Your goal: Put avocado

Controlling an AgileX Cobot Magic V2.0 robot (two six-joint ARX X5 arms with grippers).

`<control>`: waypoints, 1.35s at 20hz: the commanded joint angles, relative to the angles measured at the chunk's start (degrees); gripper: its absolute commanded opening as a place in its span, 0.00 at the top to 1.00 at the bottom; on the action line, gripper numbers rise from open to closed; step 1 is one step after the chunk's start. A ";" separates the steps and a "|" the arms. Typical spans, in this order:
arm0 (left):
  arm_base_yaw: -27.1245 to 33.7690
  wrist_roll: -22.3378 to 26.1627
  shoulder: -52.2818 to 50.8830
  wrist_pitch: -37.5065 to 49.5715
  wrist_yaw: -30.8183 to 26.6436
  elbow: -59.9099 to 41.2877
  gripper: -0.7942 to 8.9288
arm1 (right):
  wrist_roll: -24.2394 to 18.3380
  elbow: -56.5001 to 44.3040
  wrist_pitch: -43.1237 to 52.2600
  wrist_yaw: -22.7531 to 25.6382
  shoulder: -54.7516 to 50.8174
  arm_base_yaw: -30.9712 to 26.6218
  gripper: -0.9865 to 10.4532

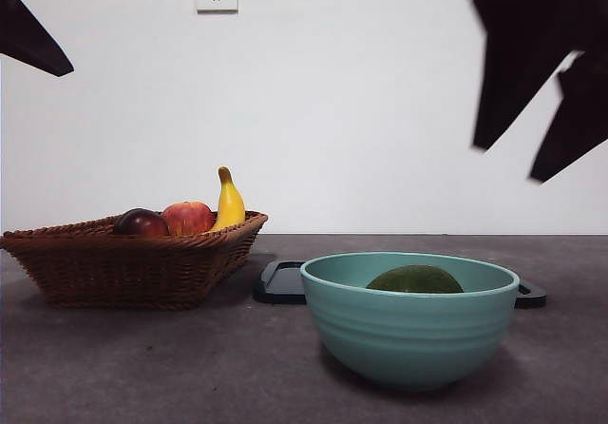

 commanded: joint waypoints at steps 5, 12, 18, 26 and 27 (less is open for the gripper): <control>-0.35 0.92 0.33 0.46 0.39 0.76 0.54 | 0.81 0.98 7.67 3.58 9.53 3.69 0.68; -0.35 0.94 0.33 0.52 0.39 0.76 0.54 | 0.79 0.98 12.09 4.92 15.32 5.09 0.70; -0.35 0.96 0.33 0.61 0.37 0.76 0.54 | 0.76 0.96 13.79 5.79 17.86 5.16 0.73; -0.35 0.98 0.33 0.92 0.39 0.76 0.54 | 0.59 0.96 13.84 5.75 17.88 5.79 0.83; -0.35 0.98 0.33 0.94 0.39 0.76 0.54 | 0.61 0.96 13.84 5.75 17.88 5.79 0.85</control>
